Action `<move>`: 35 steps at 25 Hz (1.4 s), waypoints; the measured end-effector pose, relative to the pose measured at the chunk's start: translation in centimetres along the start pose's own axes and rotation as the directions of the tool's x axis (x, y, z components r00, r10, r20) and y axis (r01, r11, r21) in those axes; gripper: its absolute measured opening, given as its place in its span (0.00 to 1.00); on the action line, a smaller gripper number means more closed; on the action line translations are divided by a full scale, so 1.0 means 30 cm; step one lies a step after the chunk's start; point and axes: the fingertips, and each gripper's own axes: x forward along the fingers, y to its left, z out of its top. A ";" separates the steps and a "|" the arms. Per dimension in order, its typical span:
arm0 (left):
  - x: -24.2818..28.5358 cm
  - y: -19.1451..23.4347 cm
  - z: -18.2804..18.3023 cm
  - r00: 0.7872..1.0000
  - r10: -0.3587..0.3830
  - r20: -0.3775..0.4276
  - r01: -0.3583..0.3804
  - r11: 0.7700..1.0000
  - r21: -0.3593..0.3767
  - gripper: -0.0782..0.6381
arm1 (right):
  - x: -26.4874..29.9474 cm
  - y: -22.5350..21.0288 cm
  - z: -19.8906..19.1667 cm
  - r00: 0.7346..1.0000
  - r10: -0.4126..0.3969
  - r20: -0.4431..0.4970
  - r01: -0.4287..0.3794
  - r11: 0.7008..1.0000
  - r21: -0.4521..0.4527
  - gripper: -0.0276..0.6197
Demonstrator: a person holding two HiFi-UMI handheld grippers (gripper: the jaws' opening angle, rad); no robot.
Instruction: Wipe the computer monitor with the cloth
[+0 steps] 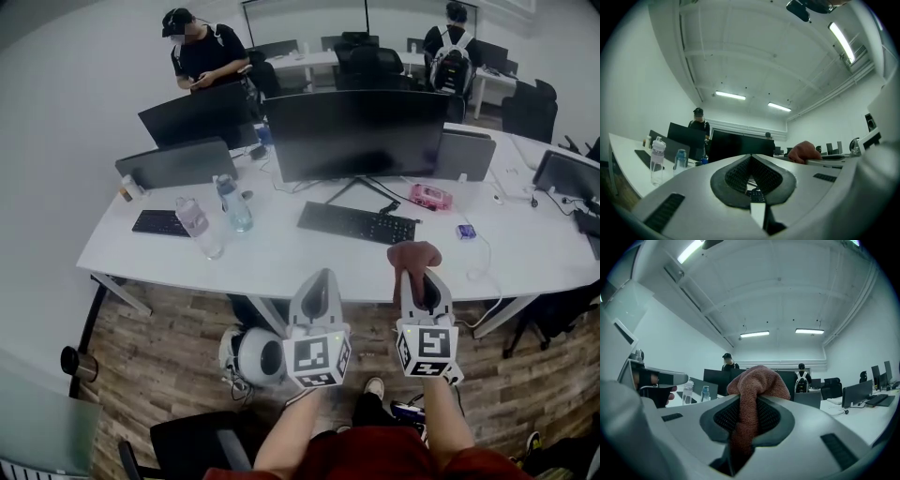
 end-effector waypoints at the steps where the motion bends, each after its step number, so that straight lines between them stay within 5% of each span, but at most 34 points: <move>1: 0.033 -0.003 0.000 1.000 0.002 0.000 -0.002 1.000 0.002 0.14 | 0.029 -0.018 0.000 1.000 0.003 0.003 -0.003 1.000 0.004 0.16; 21: 0.669 -0.151 -0.092 0.999 0.022 -0.025 -0.021 0.999 0.028 0.14 | 0.514 -0.455 -0.107 1.000 0.022 -0.003 -0.021 0.998 0.062 0.16; 35: 0.863 -0.068 -0.148 0.999 0.025 -0.039 -0.024 1.000 0.018 0.14 | 0.733 -0.450 -0.170 0.999 0.040 -0.011 -0.039 0.997 0.066 0.16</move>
